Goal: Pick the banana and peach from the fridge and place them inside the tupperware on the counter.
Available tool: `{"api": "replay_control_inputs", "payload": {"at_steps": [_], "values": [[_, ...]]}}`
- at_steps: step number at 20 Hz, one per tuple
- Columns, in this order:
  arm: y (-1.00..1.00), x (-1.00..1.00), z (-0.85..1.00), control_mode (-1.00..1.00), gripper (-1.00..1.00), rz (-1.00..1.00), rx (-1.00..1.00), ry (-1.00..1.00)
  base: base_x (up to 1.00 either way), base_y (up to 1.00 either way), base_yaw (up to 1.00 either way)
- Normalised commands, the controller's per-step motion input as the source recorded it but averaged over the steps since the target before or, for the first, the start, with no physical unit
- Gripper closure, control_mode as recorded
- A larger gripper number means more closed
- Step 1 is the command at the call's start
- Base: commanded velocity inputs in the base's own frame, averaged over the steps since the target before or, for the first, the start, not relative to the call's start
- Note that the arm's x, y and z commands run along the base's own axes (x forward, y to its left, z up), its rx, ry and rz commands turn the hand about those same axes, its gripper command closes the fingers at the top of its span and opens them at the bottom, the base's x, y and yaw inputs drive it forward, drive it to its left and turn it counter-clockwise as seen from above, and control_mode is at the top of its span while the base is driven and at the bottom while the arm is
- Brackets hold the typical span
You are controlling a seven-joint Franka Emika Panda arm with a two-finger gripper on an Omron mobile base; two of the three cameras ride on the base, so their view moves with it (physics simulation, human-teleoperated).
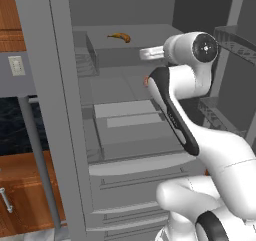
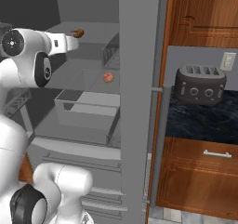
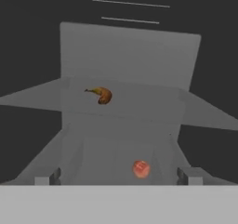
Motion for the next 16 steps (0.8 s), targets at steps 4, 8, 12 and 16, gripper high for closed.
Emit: {"api": "replay_control_inputs", "payload": {"at_steps": [4, 8, 12, 16], "values": [[0.11, 0.23, 0.0, -1.0, -1.0, 0.01, 0.0, 0.0, 0.0, 0.0, 0.0], [0.01, 0.4, 0.0, -1.0, -1.0, 0.02, 0.0, 0.02, 0.0, 0.0, 0.0], [0.02, 0.59, 0.0, -1.0, -1.0, 0.02, 0.0, 0.13, 0.0, 0.0, 0.0], [0.04, 0.69, 0.0, -1.0, -1.0, 0.0, 0.02, 0.2, 0.0, 0.0, 0.0]]}}
